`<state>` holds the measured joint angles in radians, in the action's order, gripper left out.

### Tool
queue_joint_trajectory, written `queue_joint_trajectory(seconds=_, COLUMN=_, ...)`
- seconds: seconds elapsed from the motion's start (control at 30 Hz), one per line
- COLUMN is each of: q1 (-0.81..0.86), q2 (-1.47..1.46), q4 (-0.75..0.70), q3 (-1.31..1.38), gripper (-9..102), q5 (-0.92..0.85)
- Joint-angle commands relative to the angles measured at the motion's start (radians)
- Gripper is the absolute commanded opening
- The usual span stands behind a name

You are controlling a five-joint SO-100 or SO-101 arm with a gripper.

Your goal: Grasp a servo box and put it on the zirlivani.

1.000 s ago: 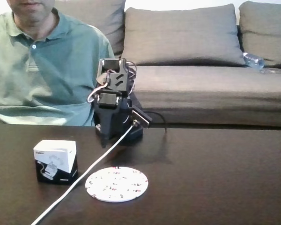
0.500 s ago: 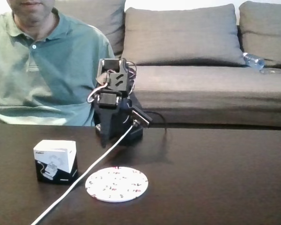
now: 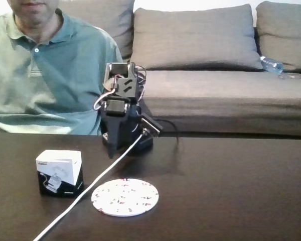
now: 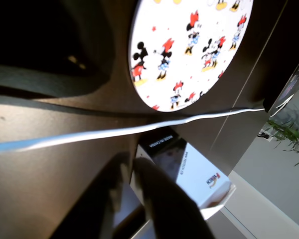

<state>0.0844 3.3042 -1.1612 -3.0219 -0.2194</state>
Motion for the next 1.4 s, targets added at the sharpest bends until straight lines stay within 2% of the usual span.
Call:
queue_joint_trajectory(seconds=0.0, q1=0.003, q2=0.005, q4=0.003, q3=0.006, gripper=1, q5=0.005)
queue_joint_trajectory(seconds=0.57, q1=0.002, q2=0.002, q4=0.0, q3=0.041, gripper=1, q5=-0.012)
queue_joint_trajectory(seconds=0.67, q1=0.005, q2=-0.011, q4=-0.044, q3=0.19, gripper=0, q5=-0.071)
queue_joint_trajectory(seconds=0.8, q1=0.011, q2=-0.043, q4=-0.167, q3=0.534, gripper=1, q5=-0.097)
queue_joint_trajectory(seconds=0.9, q1=0.02, q2=-0.207, q4=-0.245, q3=0.77, gripper=0, q5=-0.091)
queue_joint_trajectory(seconds=1.1, q1=0.026, q2=-0.785, q4=-0.377, q3=1.144, gripper=0, q5=-0.035)
queue_joint_trajectory(seconds=1.37, q1=0.189, q2=-1.361, q4=-0.48, q3=1.603, gripper=1, q5=0.008)
